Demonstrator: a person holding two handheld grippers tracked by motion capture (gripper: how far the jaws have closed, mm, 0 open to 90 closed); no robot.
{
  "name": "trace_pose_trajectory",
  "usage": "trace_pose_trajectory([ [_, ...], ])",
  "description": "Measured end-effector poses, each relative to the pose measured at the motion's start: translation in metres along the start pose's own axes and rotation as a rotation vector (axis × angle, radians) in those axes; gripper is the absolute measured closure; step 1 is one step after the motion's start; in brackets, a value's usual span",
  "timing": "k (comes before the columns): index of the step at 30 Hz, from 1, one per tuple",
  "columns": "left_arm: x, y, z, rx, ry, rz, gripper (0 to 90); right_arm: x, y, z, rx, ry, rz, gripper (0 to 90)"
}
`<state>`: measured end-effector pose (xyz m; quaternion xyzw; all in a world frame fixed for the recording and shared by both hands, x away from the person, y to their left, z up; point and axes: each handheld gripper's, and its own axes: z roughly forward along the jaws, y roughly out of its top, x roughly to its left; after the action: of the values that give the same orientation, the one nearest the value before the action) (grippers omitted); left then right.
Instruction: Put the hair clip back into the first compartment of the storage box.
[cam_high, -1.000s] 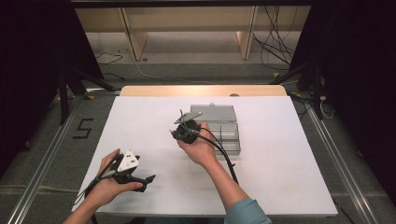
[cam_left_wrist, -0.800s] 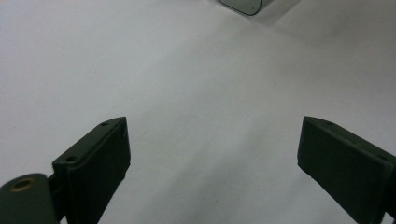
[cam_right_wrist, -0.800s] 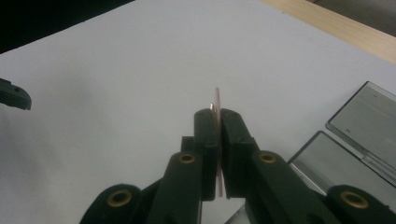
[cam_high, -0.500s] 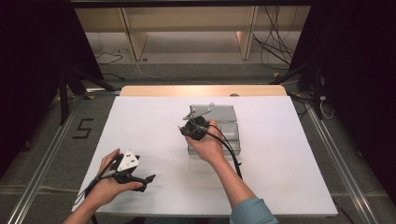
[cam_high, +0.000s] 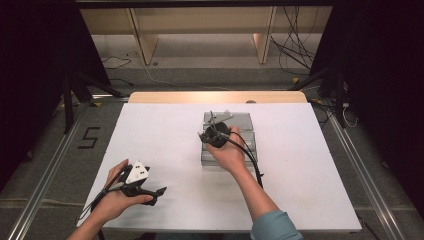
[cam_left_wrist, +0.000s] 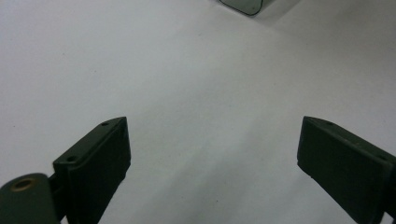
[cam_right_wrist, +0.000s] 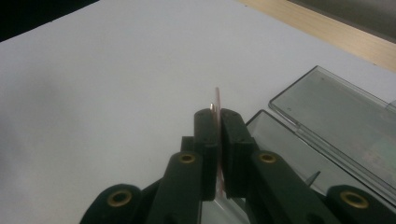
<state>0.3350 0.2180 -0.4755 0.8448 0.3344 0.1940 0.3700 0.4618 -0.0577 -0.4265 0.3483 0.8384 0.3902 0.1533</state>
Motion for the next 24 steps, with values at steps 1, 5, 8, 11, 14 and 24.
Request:
trace_pose_trajectory([
  [1, 0.0, 0.0, 0.0, 0.001, -0.001, 0.004, 9.0, -0.001, 0.0, 0.0, 0.002, -0.002, 0.0, 86.8],
  [5, 0.0, 0.0, 0.0, 0.001, -0.002, 0.002, 9.1, -0.003, -0.001, -0.001, 0.009, -0.009, 0.0, 86.8],
  [8, 0.0, 0.0, 0.0, 0.001, 0.0, 0.004, 9.1, -0.004, -0.002, -0.001, 0.017, -0.012, 0.004, 86.7],
  [11, 0.001, 0.0, 0.0, 0.003, 0.002, 0.003, 9.1, -0.006, -0.005, -0.001, 0.023, -0.017, -0.004, 86.7],
  [14, 0.001, 0.0, 0.001, 0.002, 0.001, -0.001, 9.1, -0.01, -0.008, 0.0, 0.027, -0.024, 0.0, 86.7],
  [24, 0.001, 0.0, 0.0, 0.003, 0.002, 0.001, 9.2, -0.019, -0.012, 0.003, 0.047, -0.047, 0.009, 86.7],
])
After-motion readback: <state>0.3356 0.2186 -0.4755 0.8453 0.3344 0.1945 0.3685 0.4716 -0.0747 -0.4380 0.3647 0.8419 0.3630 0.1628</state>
